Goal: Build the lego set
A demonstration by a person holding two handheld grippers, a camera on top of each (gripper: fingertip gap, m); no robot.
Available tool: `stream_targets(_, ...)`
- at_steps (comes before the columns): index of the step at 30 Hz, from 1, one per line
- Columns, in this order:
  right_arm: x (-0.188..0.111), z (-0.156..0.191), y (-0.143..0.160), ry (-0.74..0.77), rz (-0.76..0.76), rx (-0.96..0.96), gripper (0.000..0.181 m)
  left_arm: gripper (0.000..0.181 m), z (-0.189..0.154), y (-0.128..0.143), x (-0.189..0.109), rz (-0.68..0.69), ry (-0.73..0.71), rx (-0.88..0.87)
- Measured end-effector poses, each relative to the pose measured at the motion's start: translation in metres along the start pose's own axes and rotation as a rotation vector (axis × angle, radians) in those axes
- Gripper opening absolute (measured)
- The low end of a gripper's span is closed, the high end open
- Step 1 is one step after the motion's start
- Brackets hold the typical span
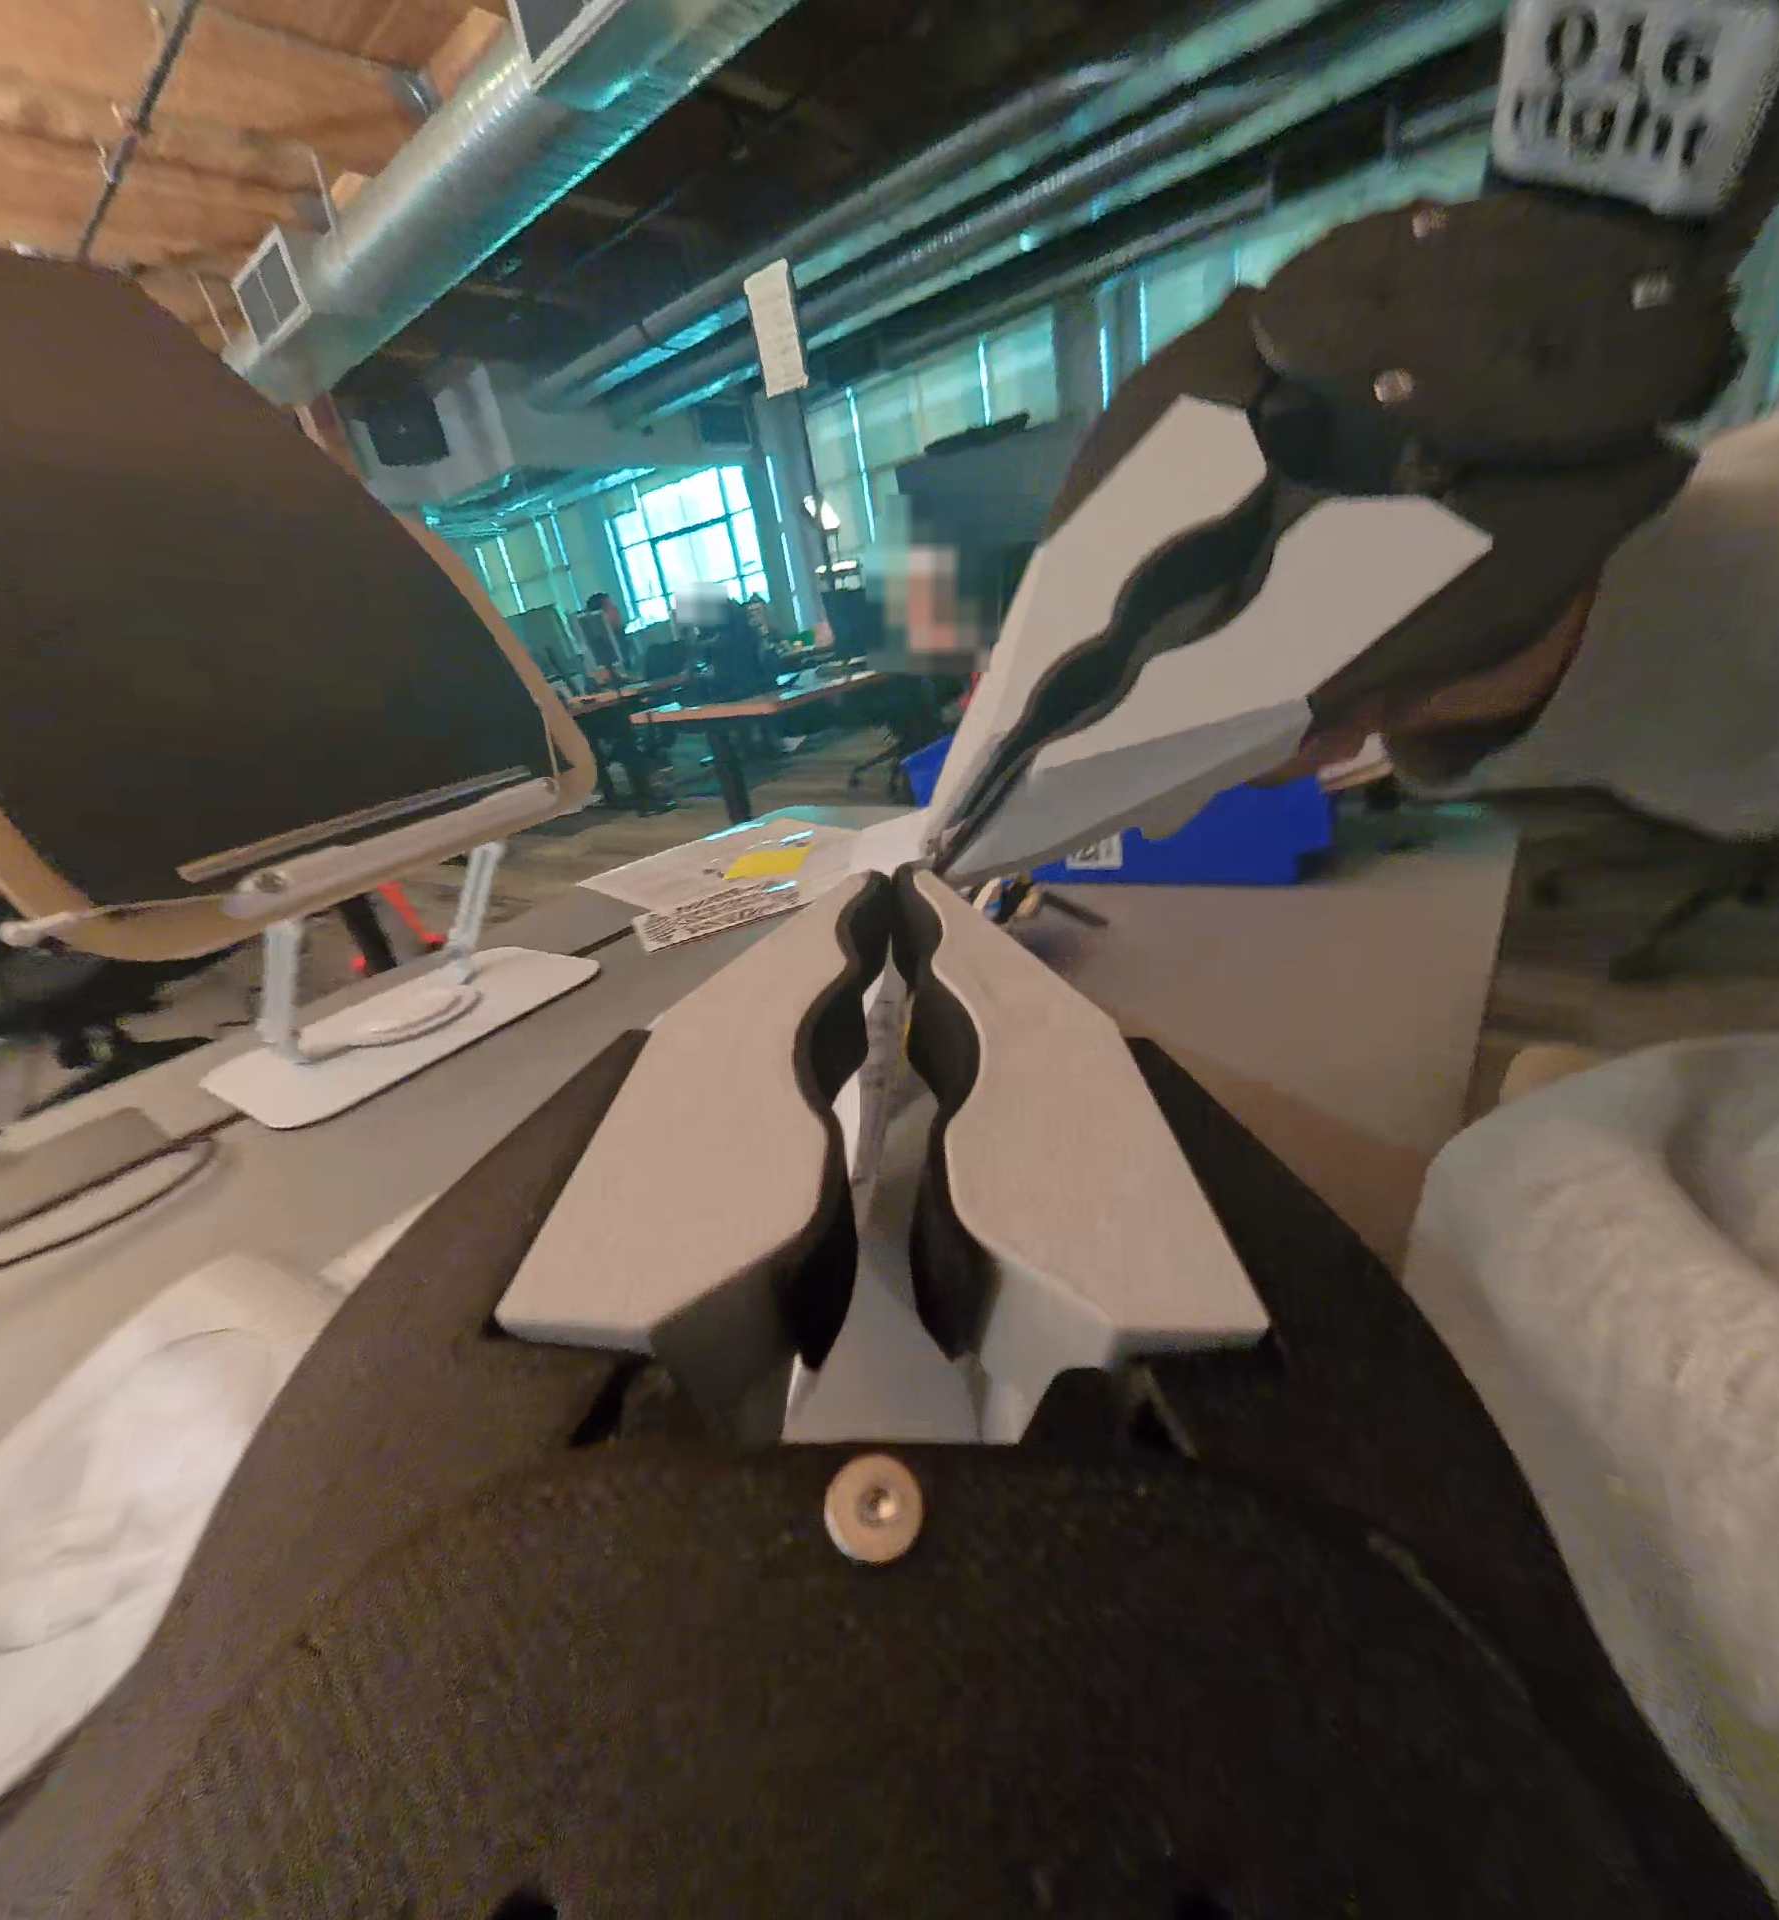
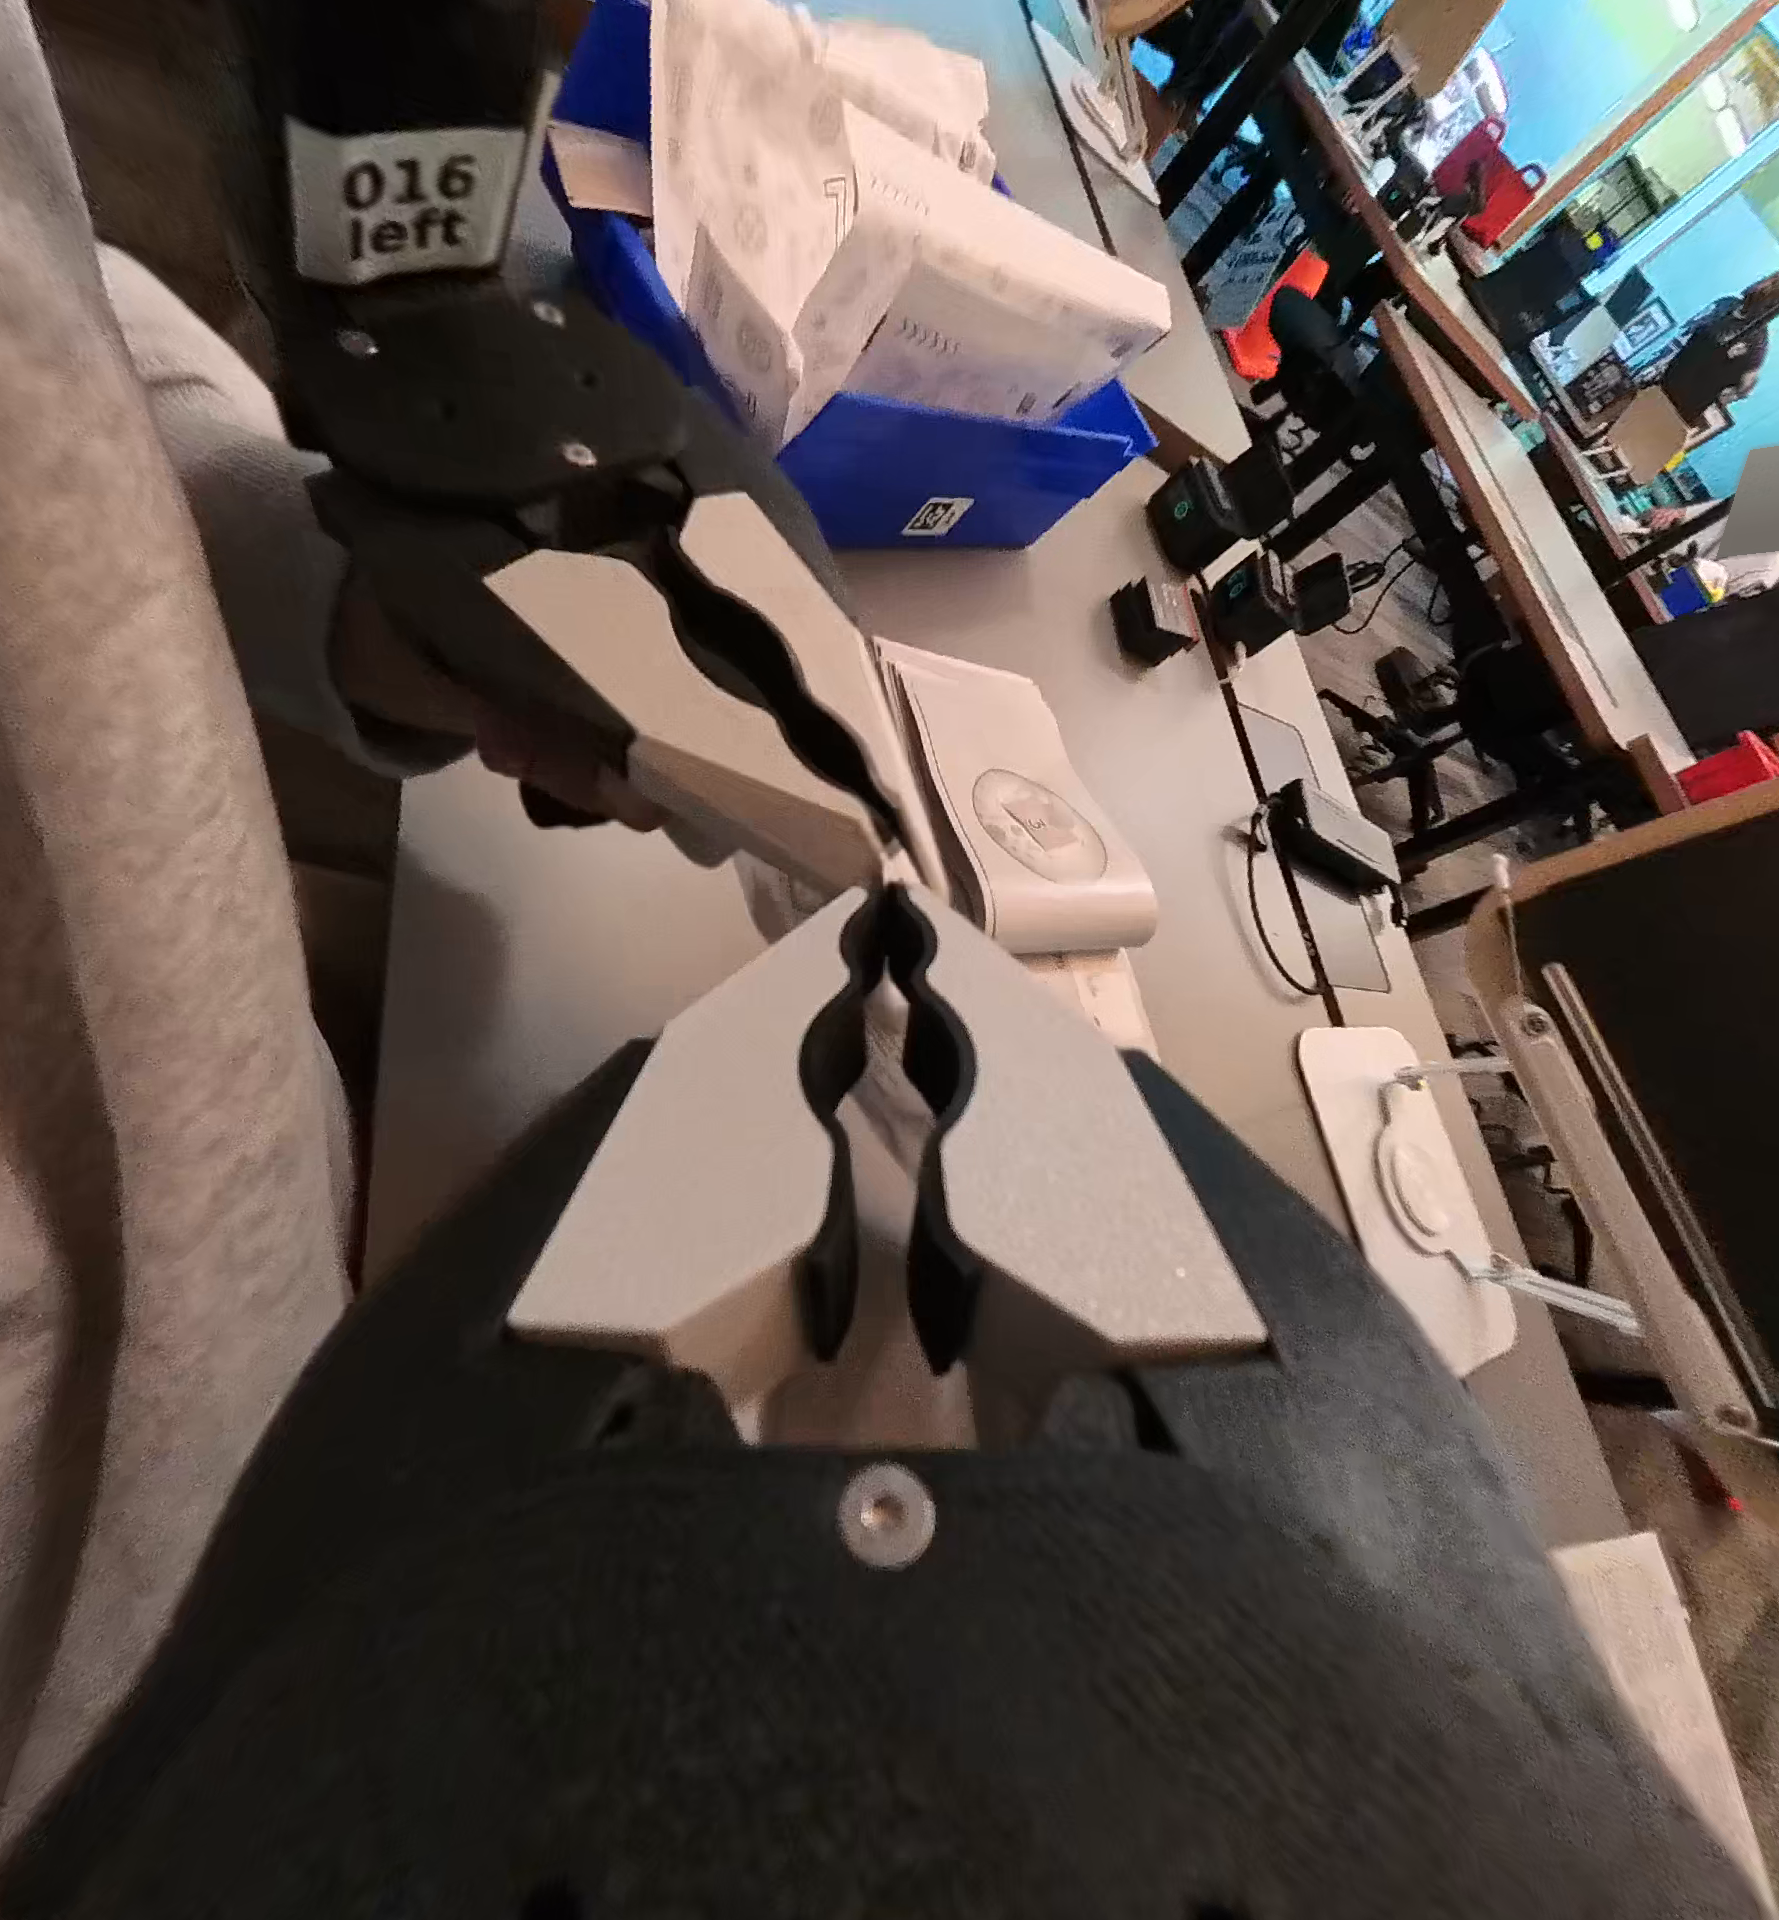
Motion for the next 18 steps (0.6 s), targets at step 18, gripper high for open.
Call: stream_targets(18,-0.012,0.007,-0.002,0.321,-0.060,-0.119,0.035,0.000,0.008,0.004,-0.014,-0.024,-0.001,0.062)
Point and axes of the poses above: each gripper's, where its closed fingertips meet, x out along the fingers, y out of its underside, z = x × y across the jaws, the point moved 7 cm from there along -x, back along the fingers, and after that the axes turned 10 degrees about y, right-handed, at the moved point
